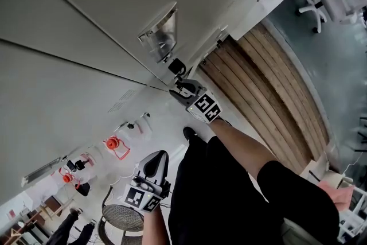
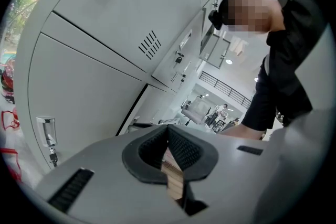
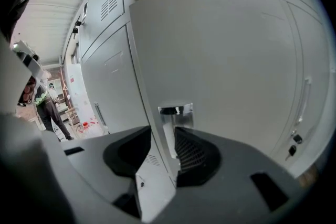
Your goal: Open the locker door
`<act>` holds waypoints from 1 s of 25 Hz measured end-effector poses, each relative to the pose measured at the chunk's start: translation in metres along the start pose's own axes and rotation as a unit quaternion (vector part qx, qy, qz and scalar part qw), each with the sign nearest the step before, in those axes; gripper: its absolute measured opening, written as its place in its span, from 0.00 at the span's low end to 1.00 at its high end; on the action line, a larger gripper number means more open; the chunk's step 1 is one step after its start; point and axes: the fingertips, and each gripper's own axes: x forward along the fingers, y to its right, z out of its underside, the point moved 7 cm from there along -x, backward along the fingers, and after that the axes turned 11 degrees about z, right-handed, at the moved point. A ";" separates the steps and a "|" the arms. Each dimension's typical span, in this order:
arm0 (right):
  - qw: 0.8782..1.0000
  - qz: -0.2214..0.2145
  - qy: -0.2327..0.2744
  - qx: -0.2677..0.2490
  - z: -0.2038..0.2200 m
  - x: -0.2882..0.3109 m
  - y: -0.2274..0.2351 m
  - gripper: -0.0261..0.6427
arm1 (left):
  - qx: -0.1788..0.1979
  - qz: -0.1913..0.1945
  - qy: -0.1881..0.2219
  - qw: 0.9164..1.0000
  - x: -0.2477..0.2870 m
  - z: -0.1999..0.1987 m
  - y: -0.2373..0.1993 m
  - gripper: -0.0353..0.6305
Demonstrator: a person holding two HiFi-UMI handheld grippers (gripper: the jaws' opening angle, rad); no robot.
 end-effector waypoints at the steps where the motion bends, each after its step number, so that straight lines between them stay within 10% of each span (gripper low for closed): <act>1: 1.000 0.005 -0.001 -0.003 -0.001 0.000 0.000 0.25 | 0.000 0.001 -0.001 1.000 0.000 0.001 0.001 0.08; 25: 0.999 -0.028 -0.004 -0.022 0.005 -0.013 0.004 0.21 | -0.004 -0.007 0.011 1.000 -0.018 0.014 0.020 0.08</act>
